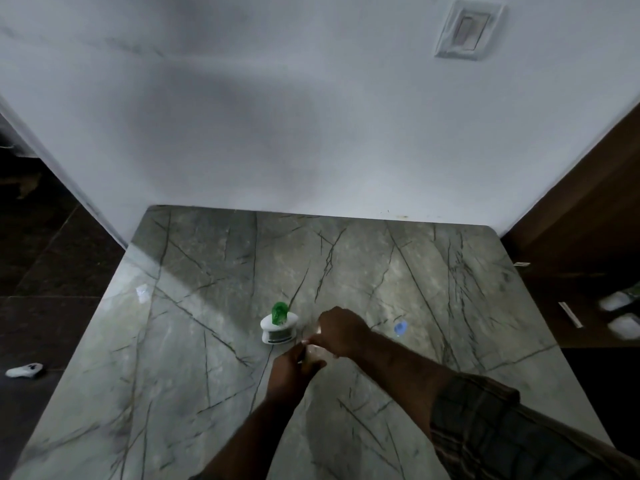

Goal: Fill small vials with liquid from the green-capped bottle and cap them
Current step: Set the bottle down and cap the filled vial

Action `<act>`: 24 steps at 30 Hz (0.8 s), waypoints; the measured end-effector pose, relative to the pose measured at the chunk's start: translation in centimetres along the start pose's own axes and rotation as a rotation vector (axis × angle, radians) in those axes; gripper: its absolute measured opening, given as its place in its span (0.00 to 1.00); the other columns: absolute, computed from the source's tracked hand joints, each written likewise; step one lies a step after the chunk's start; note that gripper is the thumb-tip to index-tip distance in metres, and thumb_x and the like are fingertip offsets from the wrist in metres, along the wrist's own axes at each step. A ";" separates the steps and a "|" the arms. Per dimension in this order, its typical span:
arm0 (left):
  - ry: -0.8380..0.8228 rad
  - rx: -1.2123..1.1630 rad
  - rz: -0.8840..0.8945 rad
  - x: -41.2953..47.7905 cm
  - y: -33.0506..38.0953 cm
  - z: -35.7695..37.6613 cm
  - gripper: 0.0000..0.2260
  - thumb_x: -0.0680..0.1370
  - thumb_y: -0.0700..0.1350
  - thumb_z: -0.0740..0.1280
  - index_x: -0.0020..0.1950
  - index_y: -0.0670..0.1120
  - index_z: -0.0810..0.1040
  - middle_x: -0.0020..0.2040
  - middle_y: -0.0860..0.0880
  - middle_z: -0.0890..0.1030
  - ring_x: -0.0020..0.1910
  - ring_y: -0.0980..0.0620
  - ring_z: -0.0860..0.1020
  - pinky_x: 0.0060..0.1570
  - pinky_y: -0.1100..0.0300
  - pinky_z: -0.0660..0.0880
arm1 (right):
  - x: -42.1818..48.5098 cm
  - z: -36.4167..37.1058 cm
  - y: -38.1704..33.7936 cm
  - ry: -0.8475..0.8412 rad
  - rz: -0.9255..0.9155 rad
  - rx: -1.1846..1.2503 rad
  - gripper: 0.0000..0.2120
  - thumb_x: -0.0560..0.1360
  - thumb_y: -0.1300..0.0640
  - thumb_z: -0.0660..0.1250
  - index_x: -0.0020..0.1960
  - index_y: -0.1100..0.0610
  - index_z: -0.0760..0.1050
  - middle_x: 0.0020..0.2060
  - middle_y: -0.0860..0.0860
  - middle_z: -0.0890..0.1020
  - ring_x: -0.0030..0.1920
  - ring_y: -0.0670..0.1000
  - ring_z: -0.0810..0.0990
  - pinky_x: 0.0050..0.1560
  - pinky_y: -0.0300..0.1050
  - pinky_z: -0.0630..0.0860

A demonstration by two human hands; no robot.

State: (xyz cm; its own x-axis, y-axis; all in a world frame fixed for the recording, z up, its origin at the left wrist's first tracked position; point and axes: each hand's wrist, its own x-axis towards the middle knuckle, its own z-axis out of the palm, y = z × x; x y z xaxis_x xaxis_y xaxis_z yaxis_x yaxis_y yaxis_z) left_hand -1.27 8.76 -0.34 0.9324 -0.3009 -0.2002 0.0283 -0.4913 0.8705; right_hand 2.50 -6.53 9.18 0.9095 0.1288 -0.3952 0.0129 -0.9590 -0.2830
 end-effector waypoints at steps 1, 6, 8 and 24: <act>-0.004 -0.009 0.000 0.0 -0.1 0.1 0.14 0.73 0.51 0.75 0.55 0.63 0.77 0.47 0.66 0.81 0.46 0.67 0.79 0.47 0.73 0.74 | 0.0 0.1 0.1 0.005 -0.003 -0.027 0.28 0.72 0.35 0.68 0.57 0.59 0.77 0.49 0.58 0.84 0.49 0.58 0.83 0.48 0.48 0.78; -0.007 -0.020 -0.033 0.3 0.0 -0.1 0.12 0.72 0.48 0.75 0.52 0.60 0.78 0.43 0.65 0.81 0.44 0.70 0.79 0.42 0.74 0.73 | 0.2 -0.2 0.7 -0.106 -0.155 0.041 0.12 0.73 0.56 0.70 0.55 0.54 0.74 0.51 0.57 0.79 0.52 0.59 0.80 0.47 0.46 0.72; -0.001 -0.024 -0.024 0.3 -0.1 -0.1 0.14 0.72 0.47 0.75 0.52 0.62 0.77 0.42 0.66 0.81 0.45 0.71 0.78 0.42 0.75 0.72 | 0.5 -0.1 0.6 -0.054 -0.099 -0.016 0.15 0.73 0.44 0.70 0.51 0.55 0.77 0.48 0.56 0.83 0.50 0.58 0.83 0.45 0.45 0.71; -0.033 -0.033 -0.025 0.8 -0.8 0.3 0.14 0.72 0.48 0.76 0.56 0.54 0.80 0.49 0.57 0.84 0.48 0.61 0.82 0.48 0.64 0.78 | 0.3 0.5 1.2 -0.212 -0.248 0.037 0.22 0.73 0.60 0.71 0.65 0.54 0.70 0.58 0.58 0.74 0.54 0.61 0.80 0.52 0.54 0.77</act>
State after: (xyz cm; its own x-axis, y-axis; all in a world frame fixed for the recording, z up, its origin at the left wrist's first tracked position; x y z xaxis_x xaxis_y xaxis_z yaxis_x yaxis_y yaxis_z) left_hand -0.62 8.66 -1.31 0.9190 -0.3160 -0.2360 0.0636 -0.4717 0.8794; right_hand 2.59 -7.50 8.31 0.7736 0.4109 -0.4823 0.2044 -0.8824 -0.4238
